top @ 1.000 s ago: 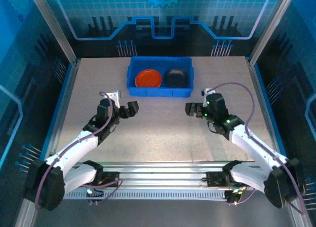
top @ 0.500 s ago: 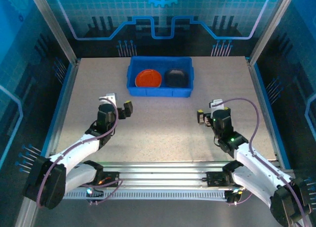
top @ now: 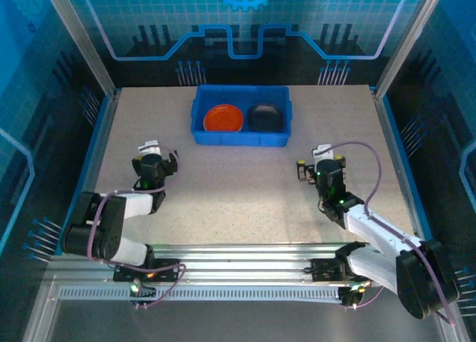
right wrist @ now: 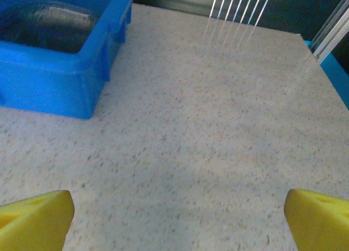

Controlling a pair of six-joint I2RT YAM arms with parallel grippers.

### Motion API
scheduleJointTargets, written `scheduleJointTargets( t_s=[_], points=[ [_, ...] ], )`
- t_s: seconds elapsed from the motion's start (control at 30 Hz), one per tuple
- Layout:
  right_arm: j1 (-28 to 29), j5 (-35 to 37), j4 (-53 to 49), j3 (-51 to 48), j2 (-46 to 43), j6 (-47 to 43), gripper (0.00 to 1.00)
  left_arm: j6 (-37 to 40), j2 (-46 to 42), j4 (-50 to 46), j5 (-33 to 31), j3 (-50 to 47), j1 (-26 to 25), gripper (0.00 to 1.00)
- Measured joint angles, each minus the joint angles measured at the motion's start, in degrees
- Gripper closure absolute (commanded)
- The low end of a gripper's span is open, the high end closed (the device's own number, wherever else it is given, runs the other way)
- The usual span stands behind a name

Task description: Place the plates into the plastic bin on the countertop

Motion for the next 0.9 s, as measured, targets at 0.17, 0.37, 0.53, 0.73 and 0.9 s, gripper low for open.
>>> scheduleJointTargets(
  t_s=[0.17,0.37,0.53,0.73,0.9],
  points=[
    [-7.4,-1.0,11.6,-0.2,11.6,-0.3,0.00,1.2,4.0,12.4,4.5,-3.3,0.8,0.01],
    [-11.0,-6.6,26.0,-2.2,22.0,-2.8,0.00,1.3,5.3,16.6,6.0,-4.9,1.2,0.01],
    [-14.0,-13.9,30.2,-2.1,26.7,-3.3,0.00,1.3,5.3,13.3,7.1,-0.5,1.3,0.01],
    [-14.2,-16.2,32.5,-1.9,26.7,-3.3,0.00,1.3,5.3,11.9,7.1,0.0,1.3,0.00],
    [-14.5,-20.0,32.3,-1.4,26.7,-3.8,0.00,1.3,5.3,11.2,7.1,0.1,1.3,0.01]
  ],
)
